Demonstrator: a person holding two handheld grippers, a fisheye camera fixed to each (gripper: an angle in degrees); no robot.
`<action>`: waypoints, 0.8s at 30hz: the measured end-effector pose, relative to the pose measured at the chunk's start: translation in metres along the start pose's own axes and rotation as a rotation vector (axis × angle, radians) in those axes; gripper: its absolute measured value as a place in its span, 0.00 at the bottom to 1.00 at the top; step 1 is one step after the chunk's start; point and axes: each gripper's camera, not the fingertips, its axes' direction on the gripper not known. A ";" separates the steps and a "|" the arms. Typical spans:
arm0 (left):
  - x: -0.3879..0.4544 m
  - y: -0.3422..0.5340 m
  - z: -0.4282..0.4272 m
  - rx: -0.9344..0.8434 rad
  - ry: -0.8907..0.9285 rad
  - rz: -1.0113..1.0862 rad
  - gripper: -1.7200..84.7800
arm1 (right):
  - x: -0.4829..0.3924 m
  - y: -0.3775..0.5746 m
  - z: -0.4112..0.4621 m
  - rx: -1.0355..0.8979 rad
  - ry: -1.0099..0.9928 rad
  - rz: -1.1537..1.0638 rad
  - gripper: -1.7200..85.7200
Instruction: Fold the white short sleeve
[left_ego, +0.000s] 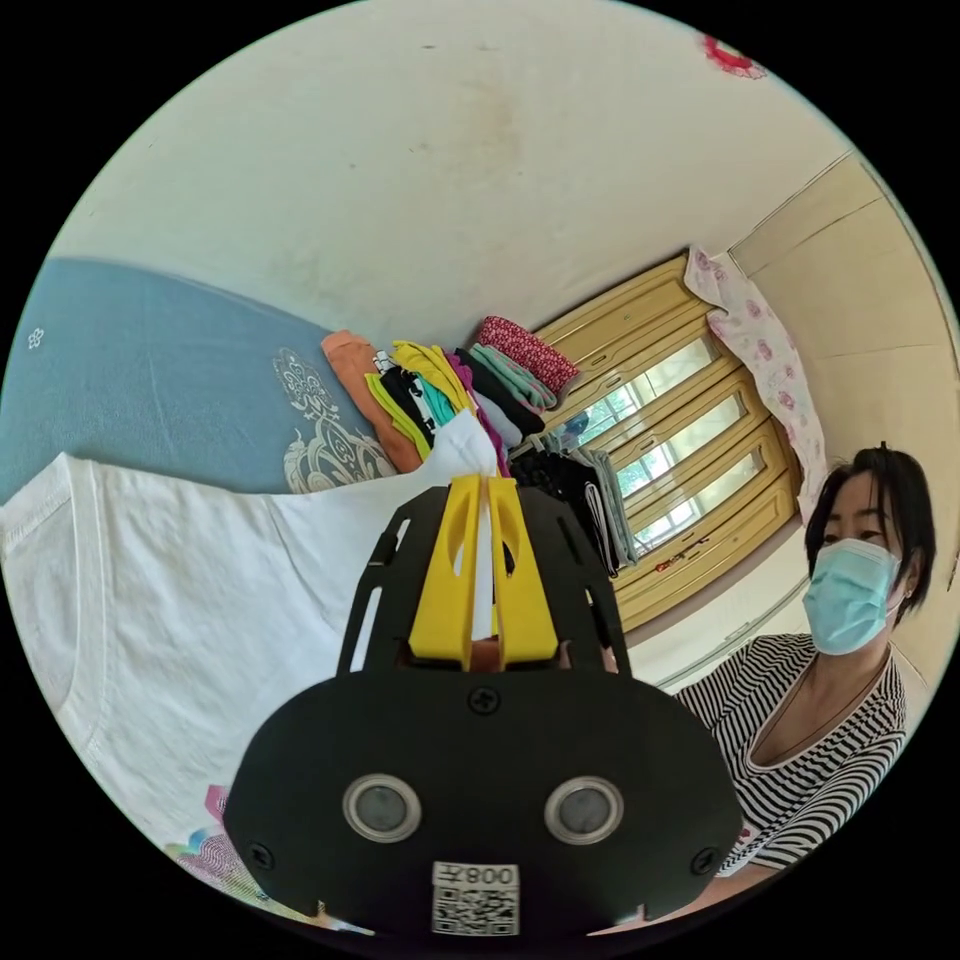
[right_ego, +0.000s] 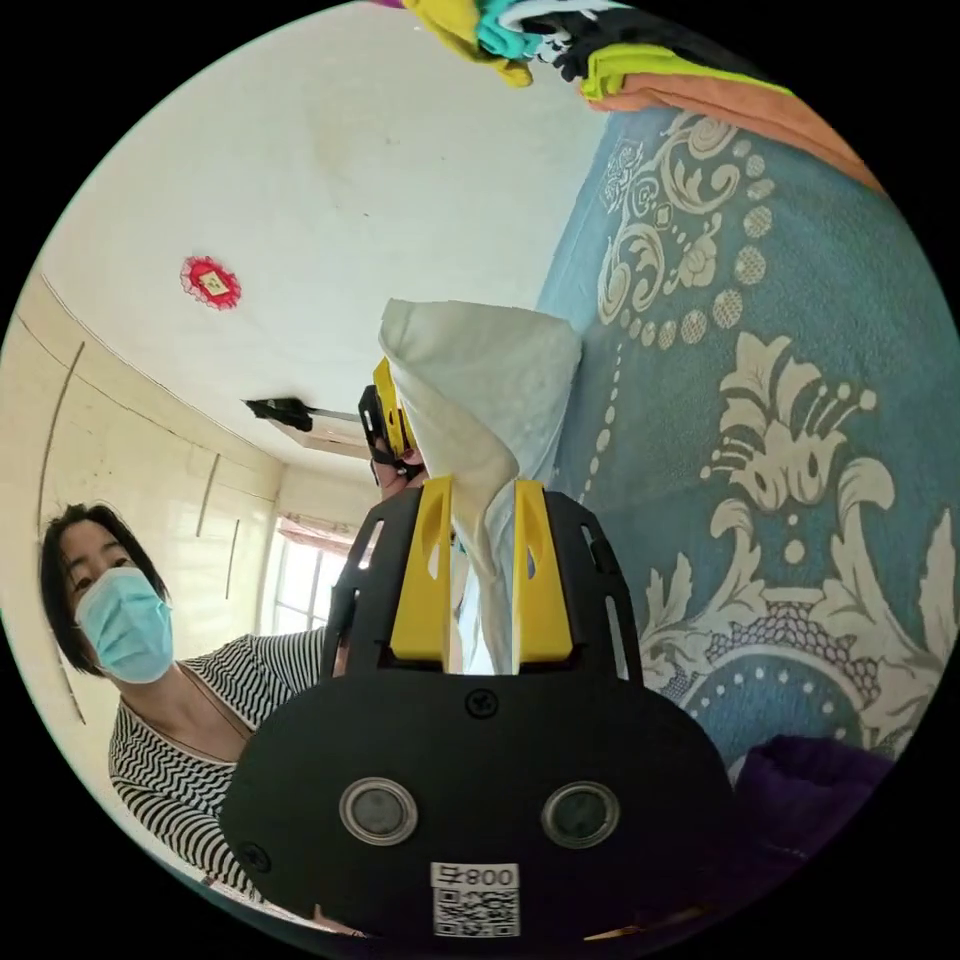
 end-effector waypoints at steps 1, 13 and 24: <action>0.002 0.001 -0.006 -0.005 -0.008 -0.003 0.03 | 0.004 0.000 0.004 0.014 -0.045 -0.004 0.10; 0.029 0.009 0.002 -0.207 -0.179 0.036 0.04 | -0.046 0.044 0.056 0.165 0.637 -0.218 0.03; 0.049 0.039 -0.015 -0.314 -0.365 0.037 0.09 | 0.037 0.048 0.158 0.041 0.912 -0.085 0.03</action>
